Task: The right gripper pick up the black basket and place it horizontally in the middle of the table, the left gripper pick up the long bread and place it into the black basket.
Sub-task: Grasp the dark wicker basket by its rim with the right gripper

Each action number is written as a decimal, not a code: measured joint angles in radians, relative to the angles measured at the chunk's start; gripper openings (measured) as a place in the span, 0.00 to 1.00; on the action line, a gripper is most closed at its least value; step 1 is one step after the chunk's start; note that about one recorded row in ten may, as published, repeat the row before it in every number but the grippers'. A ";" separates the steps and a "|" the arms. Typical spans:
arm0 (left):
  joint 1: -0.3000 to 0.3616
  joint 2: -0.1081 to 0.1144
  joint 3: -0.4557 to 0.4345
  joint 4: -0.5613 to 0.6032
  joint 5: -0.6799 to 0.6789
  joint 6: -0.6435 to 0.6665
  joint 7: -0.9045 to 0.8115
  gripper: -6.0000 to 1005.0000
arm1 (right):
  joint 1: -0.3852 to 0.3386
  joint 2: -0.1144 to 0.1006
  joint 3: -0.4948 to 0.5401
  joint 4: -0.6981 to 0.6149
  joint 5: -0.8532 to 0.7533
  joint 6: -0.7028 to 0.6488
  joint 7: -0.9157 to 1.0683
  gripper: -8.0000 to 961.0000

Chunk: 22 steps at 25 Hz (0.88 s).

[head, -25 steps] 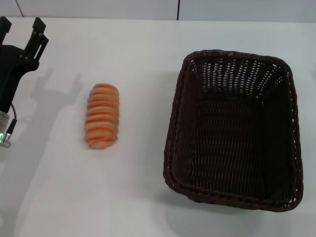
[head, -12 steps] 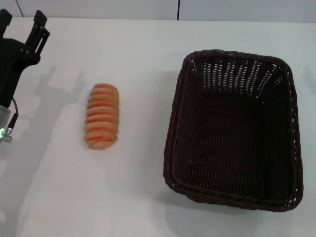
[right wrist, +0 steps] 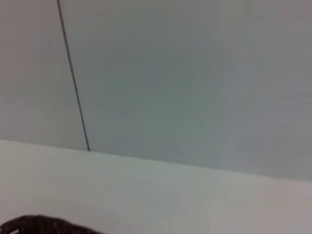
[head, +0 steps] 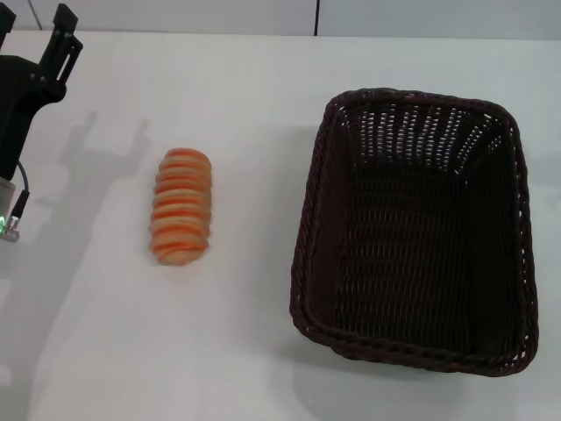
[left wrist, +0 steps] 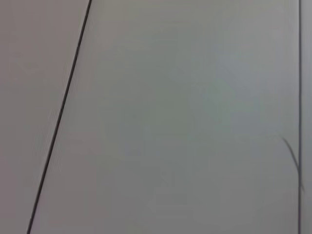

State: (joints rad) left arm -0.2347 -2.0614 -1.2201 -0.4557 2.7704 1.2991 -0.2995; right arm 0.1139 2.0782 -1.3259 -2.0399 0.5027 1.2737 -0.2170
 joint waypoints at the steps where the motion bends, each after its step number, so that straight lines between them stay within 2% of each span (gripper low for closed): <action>1: -0.001 0.000 0.000 0.000 0.000 0.000 0.000 0.79 | 0.020 -0.002 0.019 -0.001 0.000 0.050 0.025 0.70; 9: -0.010 0.002 -0.013 0.004 -0.001 0.001 0.001 0.79 | 0.065 -0.003 0.061 -0.007 0.012 0.199 0.122 0.70; 13: -0.025 0.023 -0.020 0.021 -0.004 -0.008 -0.066 0.80 | 0.087 0.002 0.018 0.000 0.019 0.247 0.200 0.70; 22: -0.017 0.046 -0.029 0.027 0.002 0.008 -0.091 0.79 | 0.062 0.002 -0.018 0.036 0.078 0.254 0.285 0.70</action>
State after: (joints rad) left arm -0.2518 -2.0157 -1.2487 -0.4289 2.7724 1.3073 -0.3909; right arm 0.1756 2.0807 -1.3444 -2.0038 0.5805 1.5279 0.0682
